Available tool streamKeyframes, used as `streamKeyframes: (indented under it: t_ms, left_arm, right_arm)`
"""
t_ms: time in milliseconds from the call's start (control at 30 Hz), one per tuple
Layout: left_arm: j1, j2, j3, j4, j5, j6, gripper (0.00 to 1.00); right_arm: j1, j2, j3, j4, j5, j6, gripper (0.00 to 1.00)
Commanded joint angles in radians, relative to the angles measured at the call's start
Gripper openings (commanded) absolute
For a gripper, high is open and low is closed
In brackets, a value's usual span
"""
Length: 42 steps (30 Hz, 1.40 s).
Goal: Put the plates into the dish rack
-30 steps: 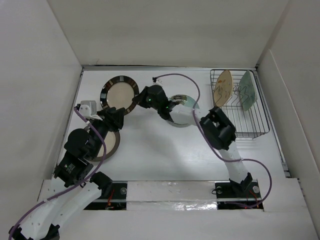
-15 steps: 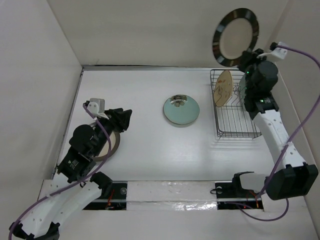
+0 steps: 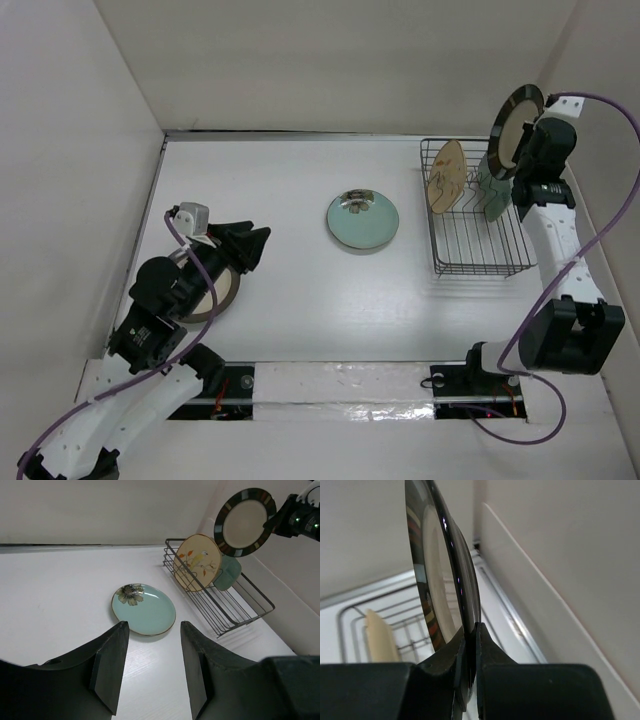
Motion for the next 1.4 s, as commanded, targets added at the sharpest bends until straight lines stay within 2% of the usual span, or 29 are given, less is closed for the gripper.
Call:
streamKeyframes:
  t_ms: [0, 300, 800, 1133, 1367]
  left_arm:
    - [0.004, -0.025, 0.020, 0.045, 0.035, -0.003, 0.43]
    - [0.004, -0.049, 0.022, 0.045, 0.043, -0.003, 0.43]
    - [-0.016, -0.020, 0.022, 0.039, 0.031, 0.000, 0.43]
    - [-0.016, -0.023, 0.022, 0.042, 0.032, 0.000, 0.43]
    - [-0.016, -0.013, 0.022, 0.042, 0.031, -0.005, 0.44]
  right_arm:
    - [-0.021, -0.036, 0.075, 0.233, -0.052, -0.094, 0.00]
    - [-0.023, 0.030, 0.026, 0.233, -0.056, -0.177, 0.00]
    - [0.049, 0.045, -0.080, 0.304, 0.143, -0.261, 0.00]
    - [0.078, 0.100, -0.153, 0.299, 0.146, -0.166, 0.00]
    - [0.079, 0.082, -0.265, 0.341, 0.163, -0.011, 0.00]
